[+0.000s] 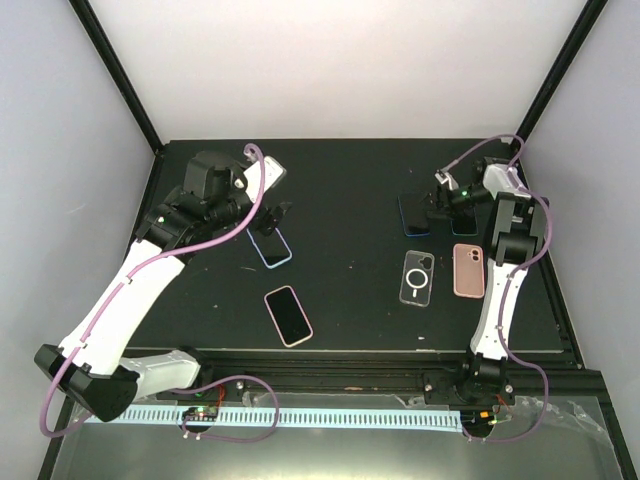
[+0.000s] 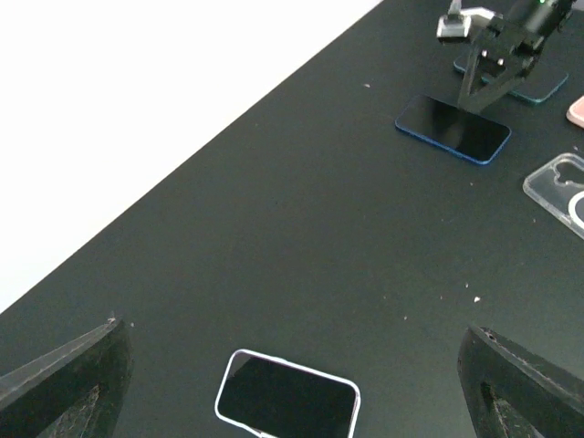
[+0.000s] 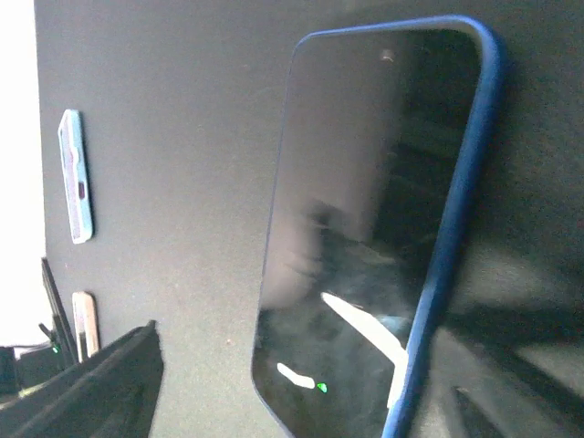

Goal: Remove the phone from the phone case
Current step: Place the phone at the center of the board, then pick up the phone at the center of the board.

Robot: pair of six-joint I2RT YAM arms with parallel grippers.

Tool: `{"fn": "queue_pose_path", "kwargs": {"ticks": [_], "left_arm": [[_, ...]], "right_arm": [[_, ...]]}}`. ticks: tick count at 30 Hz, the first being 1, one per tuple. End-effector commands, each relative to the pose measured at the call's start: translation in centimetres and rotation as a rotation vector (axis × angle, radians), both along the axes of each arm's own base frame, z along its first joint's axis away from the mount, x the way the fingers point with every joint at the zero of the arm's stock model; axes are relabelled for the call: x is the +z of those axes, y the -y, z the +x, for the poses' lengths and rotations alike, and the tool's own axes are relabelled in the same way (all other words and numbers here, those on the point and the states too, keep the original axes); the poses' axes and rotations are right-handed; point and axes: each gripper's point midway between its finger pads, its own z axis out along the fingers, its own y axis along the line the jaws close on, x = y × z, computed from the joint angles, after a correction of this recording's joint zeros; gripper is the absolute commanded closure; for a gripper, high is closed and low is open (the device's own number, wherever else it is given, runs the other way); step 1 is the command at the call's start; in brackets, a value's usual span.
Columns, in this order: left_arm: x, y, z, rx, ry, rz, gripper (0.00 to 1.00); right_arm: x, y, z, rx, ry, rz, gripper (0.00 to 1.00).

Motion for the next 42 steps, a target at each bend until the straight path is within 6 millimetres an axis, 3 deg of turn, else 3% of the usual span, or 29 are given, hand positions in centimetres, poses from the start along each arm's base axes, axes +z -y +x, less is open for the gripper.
{"fn": "queue_pose_path", "kwargs": {"ticks": [1, 7, 10, 12, 17, 24, 34, 42], "left_arm": [[-0.9, -0.2, -0.8, -0.036, -0.051, 0.048, 0.01], [-4.0, -0.1, -1.9, -0.139, -0.135, 0.184, 0.01], [-5.9, 0.0, -3.6, -0.278, -0.159, 0.279, 0.01], [-7.6, 0.1, -5.8, -0.432, -0.182, 0.356, 0.01], [-12.2, -1.9, -9.0, -0.643, -0.191, 0.563, 0.01], [-17.8, -4.5, -11.9, -0.827, -0.214, 0.756, 0.01], [-23.9, -4.5, -12.9, -1.073, -0.143, 0.966, 0.01], [-25.3, -3.5, -13.3, -1.366, -0.031, 1.055, 0.01]], "right_arm": [[3.5, 0.5, 1.1, -0.004, 0.104, -0.042, 0.13], [5.7, 0.6, 0.9, 0.002, 0.151, -0.058, 0.04], [7.2, 0.4, 0.5, 0.01, 0.177, -0.052, 0.02], [8.4, 0.1, 0.1, 0.014, 0.192, -0.035, 0.02], [11.3, -1.0, -2.1, 0.03, 0.225, 0.031, 0.0], [14.9, -2.4, -5.7, 0.046, 0.279, 0.103, 0.0], [17.9, -4.2, -8.6, 0.026, 0.311, 0.231, 0.0], [18.1, -4.7, -9.8, -0.002, 0.349, 0.271, 0.0]]}}
